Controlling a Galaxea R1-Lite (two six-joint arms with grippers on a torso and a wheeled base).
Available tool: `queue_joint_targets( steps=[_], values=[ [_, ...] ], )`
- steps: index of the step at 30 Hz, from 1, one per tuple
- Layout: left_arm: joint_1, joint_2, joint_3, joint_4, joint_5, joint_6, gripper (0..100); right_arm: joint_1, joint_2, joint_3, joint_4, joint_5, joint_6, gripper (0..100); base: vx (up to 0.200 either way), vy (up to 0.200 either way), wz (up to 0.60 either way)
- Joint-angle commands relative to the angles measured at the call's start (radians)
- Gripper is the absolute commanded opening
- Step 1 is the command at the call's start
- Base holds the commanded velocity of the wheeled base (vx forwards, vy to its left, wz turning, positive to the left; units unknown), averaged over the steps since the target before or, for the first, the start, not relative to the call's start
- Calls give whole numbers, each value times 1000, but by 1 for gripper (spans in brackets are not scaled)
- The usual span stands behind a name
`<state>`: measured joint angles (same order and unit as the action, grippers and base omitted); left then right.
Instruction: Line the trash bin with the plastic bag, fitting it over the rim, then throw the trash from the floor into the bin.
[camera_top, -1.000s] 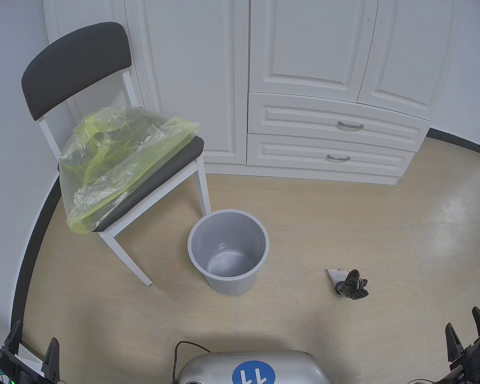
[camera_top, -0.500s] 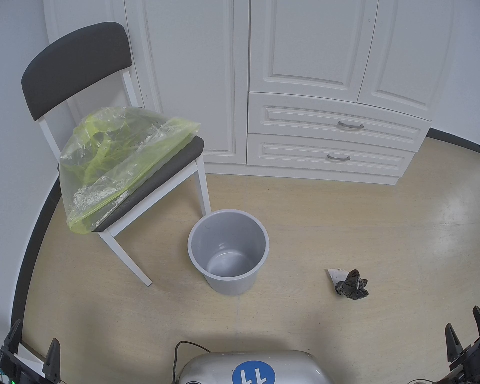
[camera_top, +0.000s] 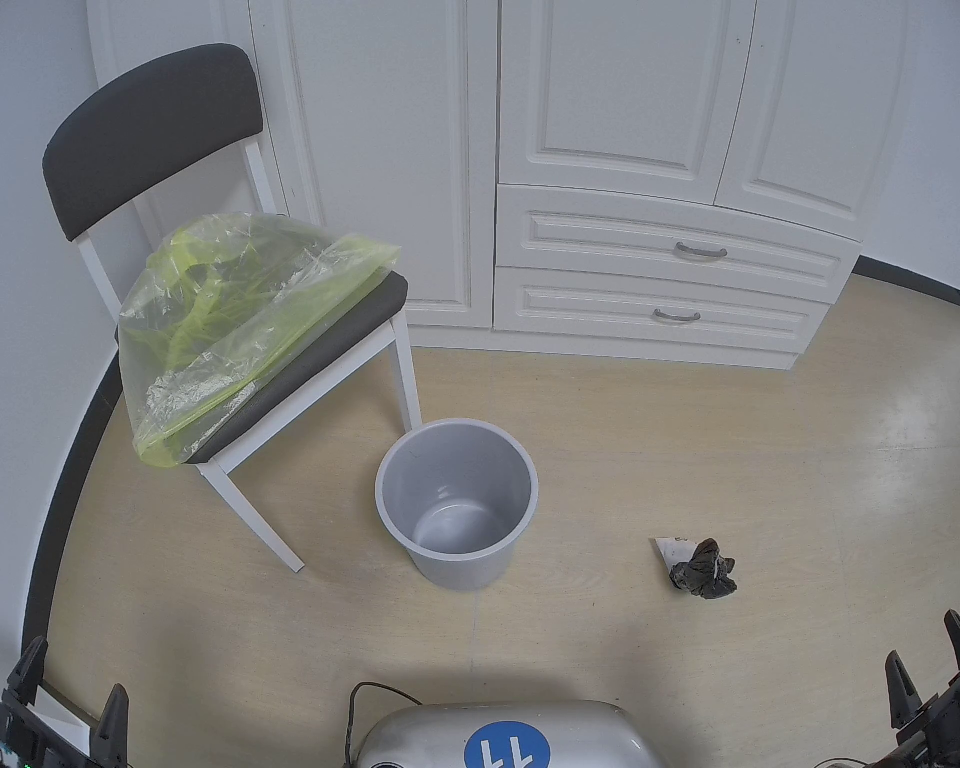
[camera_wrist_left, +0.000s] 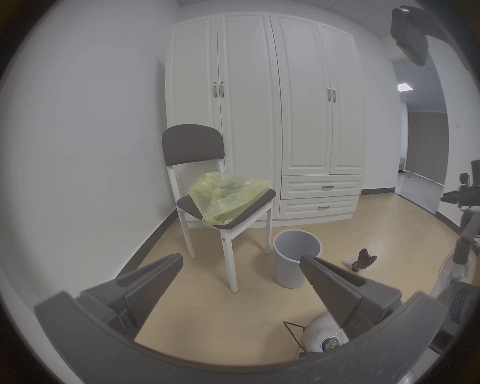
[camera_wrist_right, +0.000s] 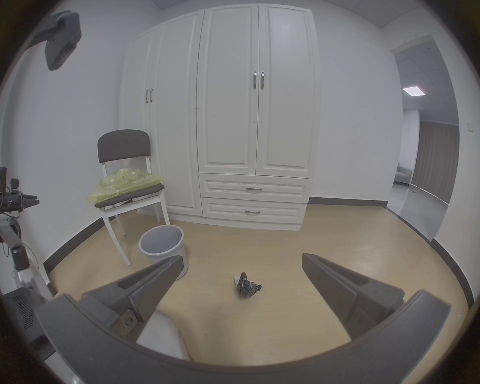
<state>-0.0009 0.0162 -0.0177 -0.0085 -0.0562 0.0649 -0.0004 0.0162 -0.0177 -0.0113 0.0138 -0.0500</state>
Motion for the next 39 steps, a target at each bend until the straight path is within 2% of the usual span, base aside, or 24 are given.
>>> queue_joint_targets(
  steps=[1,4,8,10,12,13,14,16,18,23,26,29,33,39],
  values=[
    [1,-16,18,4,9,-39,100,0,-16,18,-6,2,44,100,0,0,0],
    [1,-16,18,2,64,-116,100,2,-16,18,-12,-31,81,100,0,0,0],
    [1,-16,18,-4,73,-108,100,0,-16,18,-21,-48,73,100,0,0,0],
    [1,-16,16,-21,78,-77,100,0,-16,18,-96,-34,53,100,0,0,0],
    [-2,-7,-70,-128,59,-25,100,7,-1,18,-299,49,1,100,0,0,0],
    [-13,18,-114,-153,52,-36,100,7,22,18,-309,92,-14,100,0,0,0],
    [-14,22,-119,-153,52,-36,100,7,25,18,-308,97,-16,100,0,0,0],
    [-68,119,-176,-139,45,-31,100,14,62,18,-268,160,-27,100,0,0,0],
    [-96,174,-182,-125,47,-30,100,31,114,18,-262,175,-25,100,0,0,0],
    [-91,347,-217,-139,52,-28,100,76,260,18,-299,170,-22,100,0,0,0],
    [-88,484,-277,-140,76,-25,100,83,398,18,-443,160,-21,100,0,0,0],
    [-88,539,-308,-142,90,-10,100,77,465,18,-576,117,-22,100,0,0,0],
    [-90,559,-314,-142,90,15,100,76,512,18,-685,72,-22,100,0,0,0],
    [-90,539,-285,-142,91,32,100,62,419,18,-635,61,-21,100,0,0,0]
  ],
)
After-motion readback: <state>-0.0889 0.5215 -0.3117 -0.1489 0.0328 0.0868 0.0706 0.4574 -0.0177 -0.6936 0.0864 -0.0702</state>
